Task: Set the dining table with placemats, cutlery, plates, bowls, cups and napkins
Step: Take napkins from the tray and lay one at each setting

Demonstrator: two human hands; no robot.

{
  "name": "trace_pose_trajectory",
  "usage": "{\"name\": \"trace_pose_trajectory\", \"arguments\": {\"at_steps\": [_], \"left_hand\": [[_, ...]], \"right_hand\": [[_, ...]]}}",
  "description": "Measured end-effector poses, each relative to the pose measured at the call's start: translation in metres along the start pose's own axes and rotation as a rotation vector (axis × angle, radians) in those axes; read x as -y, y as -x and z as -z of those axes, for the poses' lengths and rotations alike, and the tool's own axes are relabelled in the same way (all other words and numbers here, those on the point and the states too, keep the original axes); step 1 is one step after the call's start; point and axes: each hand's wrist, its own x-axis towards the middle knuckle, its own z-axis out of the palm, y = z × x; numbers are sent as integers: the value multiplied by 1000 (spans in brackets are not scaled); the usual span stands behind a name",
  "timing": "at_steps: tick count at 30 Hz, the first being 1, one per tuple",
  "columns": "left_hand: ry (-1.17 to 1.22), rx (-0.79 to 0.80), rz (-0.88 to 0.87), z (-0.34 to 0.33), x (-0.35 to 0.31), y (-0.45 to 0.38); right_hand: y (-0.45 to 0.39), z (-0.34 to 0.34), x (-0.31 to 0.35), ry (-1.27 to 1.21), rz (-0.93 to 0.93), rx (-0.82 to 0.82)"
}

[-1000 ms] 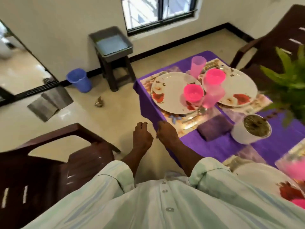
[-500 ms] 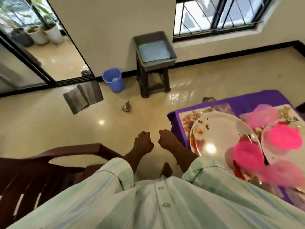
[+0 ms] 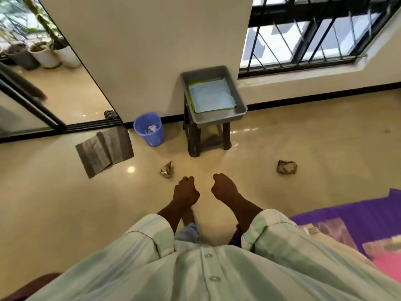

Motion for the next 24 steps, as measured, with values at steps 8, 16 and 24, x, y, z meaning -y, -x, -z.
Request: {"name": "trace_pose_trajectory", "arguments": {"at_steps": [8, 16, 24], "left_hand": [[-9, 7, 24, 98, 13, -151], [48, -26, -36, 139, -20, -279], [68, 29, 56, 153, -87, -425]], "right_hand": [[-159, 73, 44, -67, -47, -42], [-286, 126, 25, -60, -60, -47], [-428, 207, -55, 111, -38, 64]]}}
